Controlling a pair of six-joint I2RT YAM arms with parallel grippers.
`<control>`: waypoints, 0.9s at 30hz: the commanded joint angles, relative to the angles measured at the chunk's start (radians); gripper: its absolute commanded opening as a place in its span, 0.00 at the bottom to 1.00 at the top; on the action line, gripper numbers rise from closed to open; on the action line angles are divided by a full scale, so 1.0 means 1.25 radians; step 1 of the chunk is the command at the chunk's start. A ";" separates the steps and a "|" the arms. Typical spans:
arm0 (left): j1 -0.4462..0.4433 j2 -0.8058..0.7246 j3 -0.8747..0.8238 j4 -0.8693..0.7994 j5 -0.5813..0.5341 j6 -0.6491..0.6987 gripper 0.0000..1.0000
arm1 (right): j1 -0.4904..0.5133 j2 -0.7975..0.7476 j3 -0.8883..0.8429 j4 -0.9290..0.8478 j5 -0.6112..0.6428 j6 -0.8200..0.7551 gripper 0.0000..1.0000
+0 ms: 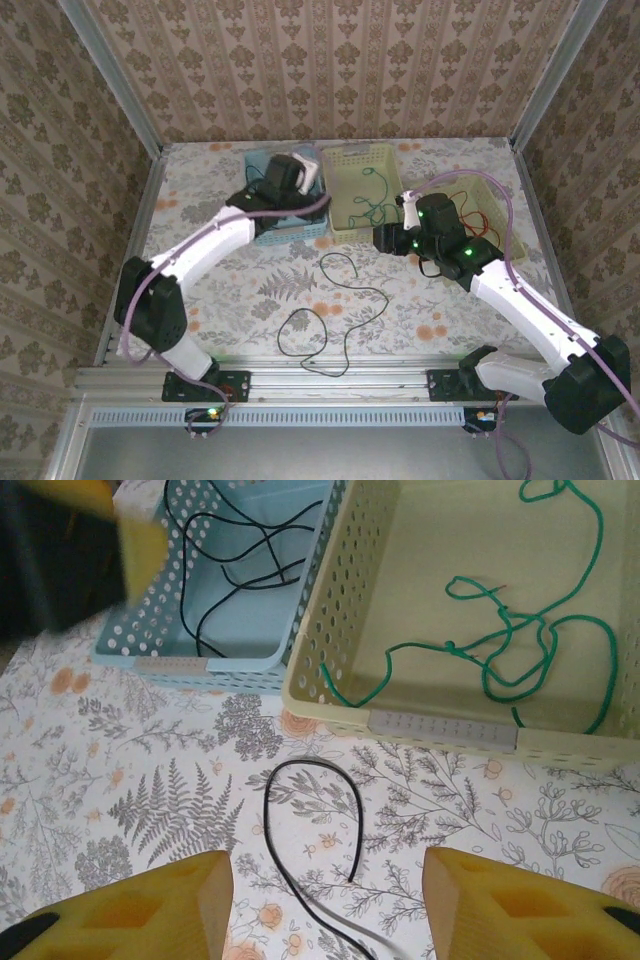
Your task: Untangle the cables
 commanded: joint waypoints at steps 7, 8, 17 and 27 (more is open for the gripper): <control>-0.293 0.040 -0.112 -0.287 0.203 0.113 0.86 | -0.087 -0.047 -0.048 0.007 0.031 0.046 0.55; -0.313 0.054 -0.119 -0.279 0.155 0.112 0.86 | -0.088 -0.050 -0.052 0.011 0.031 0.048 0.55; -0.344 0.197 -0.063 -0.061 -0.023 0.155 0.88 | -0.101 -0.070 -0.050 -0.004 0.029 0.043 0.55; -0.344 0.339 0.048 0.001 -0.028 0.219 0.89 | -0.119 -0.086 -0.047 -0.031 0.028 0.044 0.55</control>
